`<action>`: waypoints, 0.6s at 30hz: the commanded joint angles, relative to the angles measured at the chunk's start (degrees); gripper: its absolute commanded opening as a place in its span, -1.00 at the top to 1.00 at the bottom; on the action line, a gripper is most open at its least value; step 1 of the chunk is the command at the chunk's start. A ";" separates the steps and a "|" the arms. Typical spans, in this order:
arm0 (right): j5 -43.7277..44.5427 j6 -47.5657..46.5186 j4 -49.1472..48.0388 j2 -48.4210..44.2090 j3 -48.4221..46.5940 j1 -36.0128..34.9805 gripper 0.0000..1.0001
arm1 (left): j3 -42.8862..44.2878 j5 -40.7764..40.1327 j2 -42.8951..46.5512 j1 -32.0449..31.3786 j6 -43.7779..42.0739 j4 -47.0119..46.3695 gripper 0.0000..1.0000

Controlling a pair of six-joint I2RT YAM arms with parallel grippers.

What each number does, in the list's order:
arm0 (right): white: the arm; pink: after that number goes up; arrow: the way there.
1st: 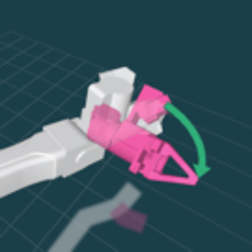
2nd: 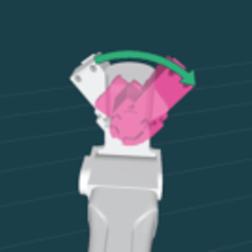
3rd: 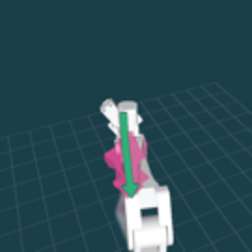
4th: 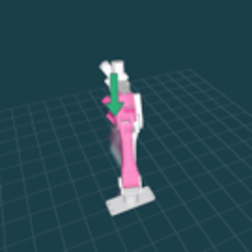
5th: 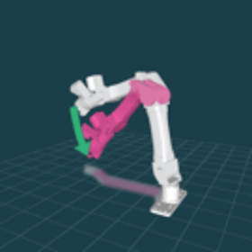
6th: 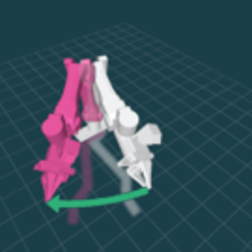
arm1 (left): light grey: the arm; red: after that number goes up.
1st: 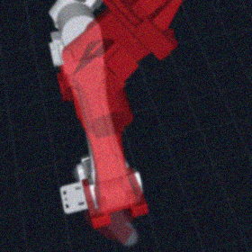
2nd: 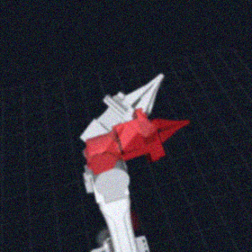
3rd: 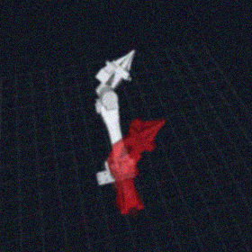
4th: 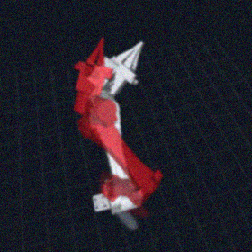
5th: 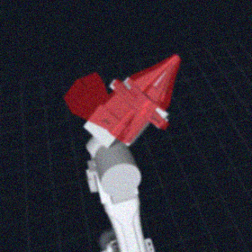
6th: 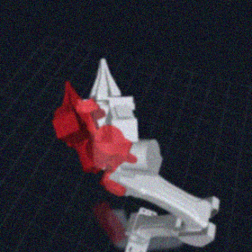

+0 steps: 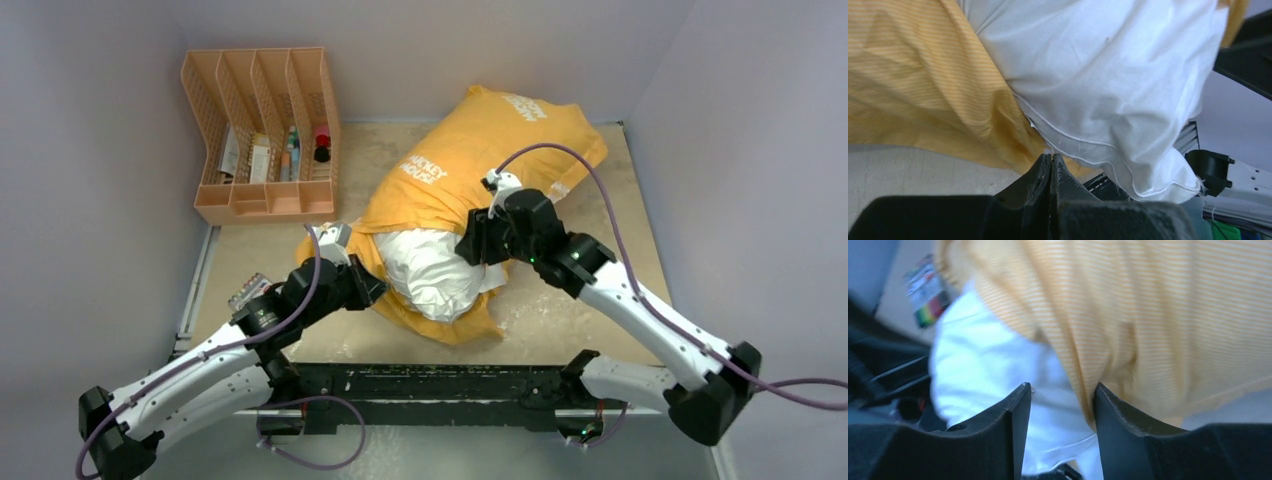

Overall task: Remove the pillowcase from the pillow
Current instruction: Remove the pillow from the pillowcase.

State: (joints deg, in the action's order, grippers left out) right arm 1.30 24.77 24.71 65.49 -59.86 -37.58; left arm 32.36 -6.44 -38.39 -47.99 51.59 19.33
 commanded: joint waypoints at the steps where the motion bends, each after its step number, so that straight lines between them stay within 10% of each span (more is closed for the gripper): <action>1: -8.60 -0.92 -0.88 -7.04 -3.51 -4.24 -0.12 | 2.01 -4.31 -1.46 0.34 1.54 -2.30 0.86; 6: 0.65 -3.54 3.86 -2.15 -8.41 -17.19 -0.18 | 3.60 -16.47 -0.07 0.27 3.69 5.65 0.19; 18: 43.83 2.14 11.99 18.20 -15.95 -30.34 -0.78 | 4.83 -22.01 -12.87 1.24 1.82 -2.25 -0.09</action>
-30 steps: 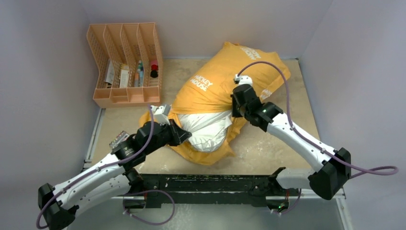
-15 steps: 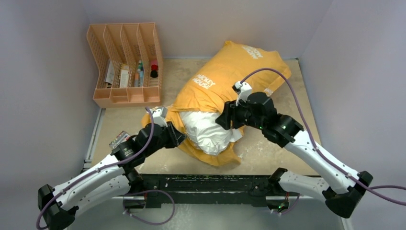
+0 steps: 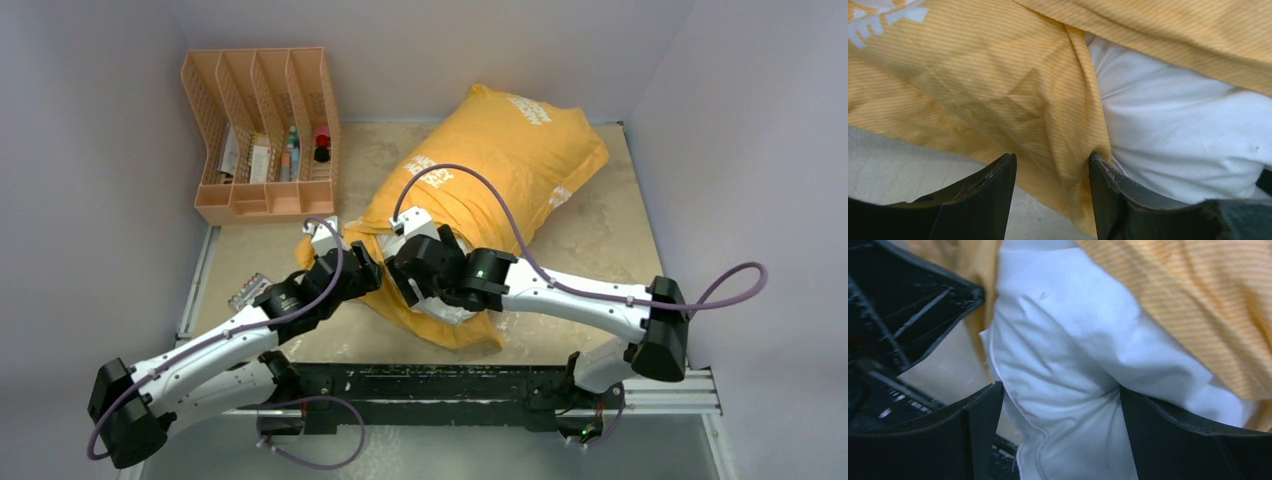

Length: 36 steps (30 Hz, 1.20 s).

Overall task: Remove the pillowcase from the pillow
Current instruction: Remove the pillow from the pillowcase.

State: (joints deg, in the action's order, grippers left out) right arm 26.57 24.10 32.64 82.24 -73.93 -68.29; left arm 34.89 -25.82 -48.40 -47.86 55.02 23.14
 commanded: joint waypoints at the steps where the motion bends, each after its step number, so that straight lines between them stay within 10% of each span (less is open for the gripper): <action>1: 19.01 3.55 4.82 2.31 -1.70 0.41 -0.82 | 2.58 -2.22 -3.86 1.85 -1.98 -6.37 -0.09; 5: 19.69 5.50 5.03 5.99 1.66 0.82 -0.80 | 0.38 2.91 -6.12 4.89 -3.13 -12.00 -0.15; 14: 19.39 9.33 2.10 -1.66 3.48 7.43 0.98 | -2.49 8.21 -10.56 6.55 -4.79 -13.75 1.00; 36: 20.67 -1.92 -2.28 -19.68 -5.61 19.85 1.00 | -6.73 -18.42 -5.69 6.57 11.99 10.61 1.00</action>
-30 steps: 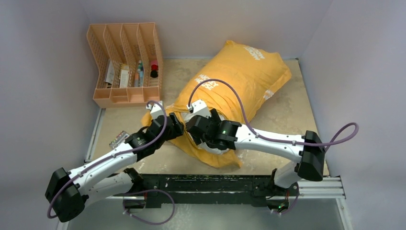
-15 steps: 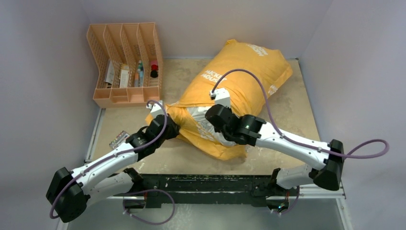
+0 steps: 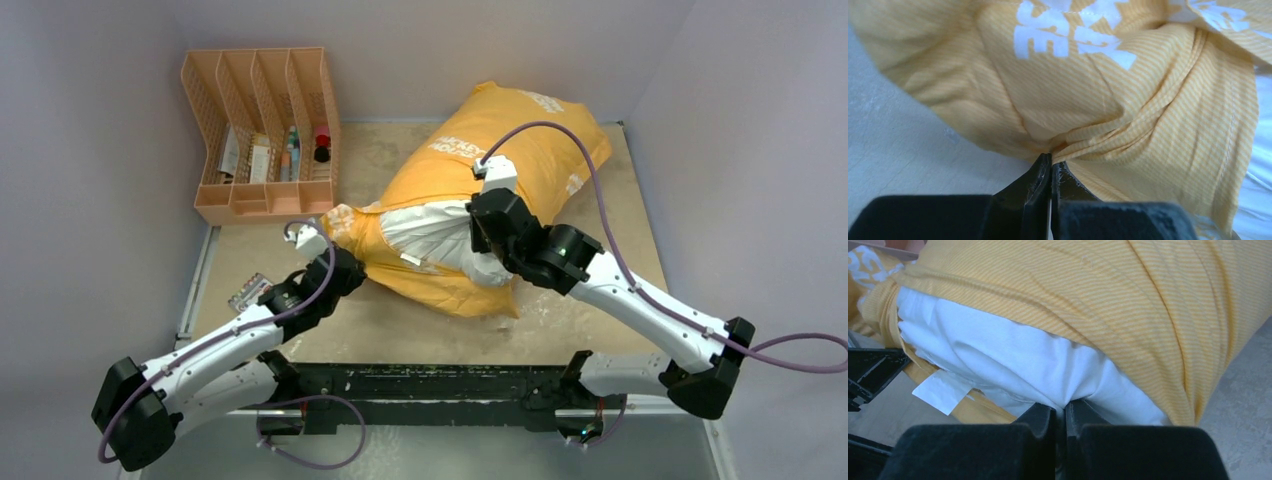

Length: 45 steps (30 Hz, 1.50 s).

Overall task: Remove the pillowcase from the pillow
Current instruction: Remove the pillow from the pillowcase.

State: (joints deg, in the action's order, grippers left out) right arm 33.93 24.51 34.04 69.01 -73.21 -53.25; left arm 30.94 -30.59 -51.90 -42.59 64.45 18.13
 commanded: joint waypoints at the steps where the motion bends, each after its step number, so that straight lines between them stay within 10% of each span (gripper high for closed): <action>1: 12.62 -2.05 -3.12 -7.11 -6.00 5.23 1.00 | -2.80 -13.44 -2.75 1.35 2.61 15.36 1.00; 10: 6.68 2.02 -6.17 -20.74 -3.14 6.41 1.00 | 0.46 -12.45 -7.68 1.36 2.18 14.60 1.00; 25: -12.33 10.00 0.71 -17.83 14.52 6.41 1.00 | -3.79 -0.11 -0.29 1.32 -4.12 1.54 1.00; 26: -13.91 9.51 -0.51 -18.21 15.75 6.41 1.00 | -3.84 1.09 0.90 1.36 -5.06 1.21 0.79; 32: -16.61 7.07 -1.28 -13.11 18.95 6.42 0.65 | -2.63 0.80 6.33 1.34 -6.18 3.70 0.05; 45: -33.53 -3.36 -9.60 -16.60 18.62 6.46 -0.12 | 3.75 2.12 8.24 1.36 -6.50 8.34 0.05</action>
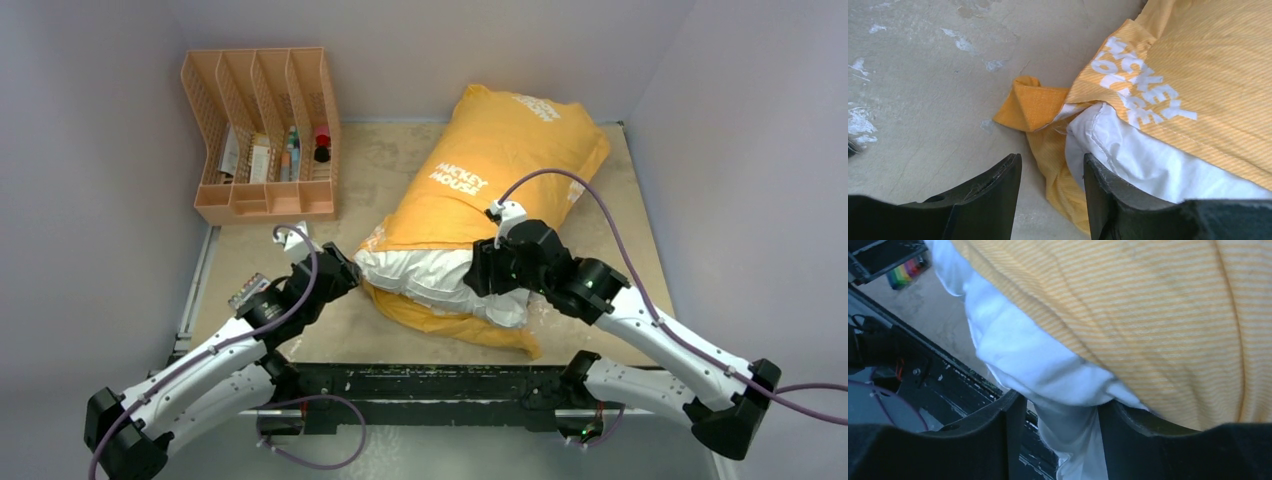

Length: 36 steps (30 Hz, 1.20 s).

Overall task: Remove the pillowcase from the pillow
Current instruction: Remove the pillow from the pillowcase.

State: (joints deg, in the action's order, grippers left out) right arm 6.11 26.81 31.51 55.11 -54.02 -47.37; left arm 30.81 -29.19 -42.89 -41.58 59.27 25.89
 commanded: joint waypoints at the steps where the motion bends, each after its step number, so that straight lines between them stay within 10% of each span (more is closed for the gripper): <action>1: -5.98 -6.96 -6.32 -2.87 -1.74 0.54 -0.13 | 4.66 1.70 -1.42 0.33 -1.53 1.04 0.05; 18: -30.36 -10.07 -17.91 2.82 -5.37 -0.37 -0.28 | 7.57 -4.53 1.78 0.35 0.89 12.48 0.02; 27: -5.11 -17.92 -11.09 20.94 -18.24 -15.69 -0.40 | 8.23 -5.77 7.17 0.30 2.34 14.59 -0.17; 36: 11.38 -38.49 -37.78 21.97 2.53 -19.72 -0.45 | 8.44 -7.93 8.59 0.34 3.44 16.60 -0.17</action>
State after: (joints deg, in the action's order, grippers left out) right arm 8.73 2.87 11.66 78.87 -61.84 -66.13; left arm 37.63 -35.14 -34.33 -41.58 61.21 42.37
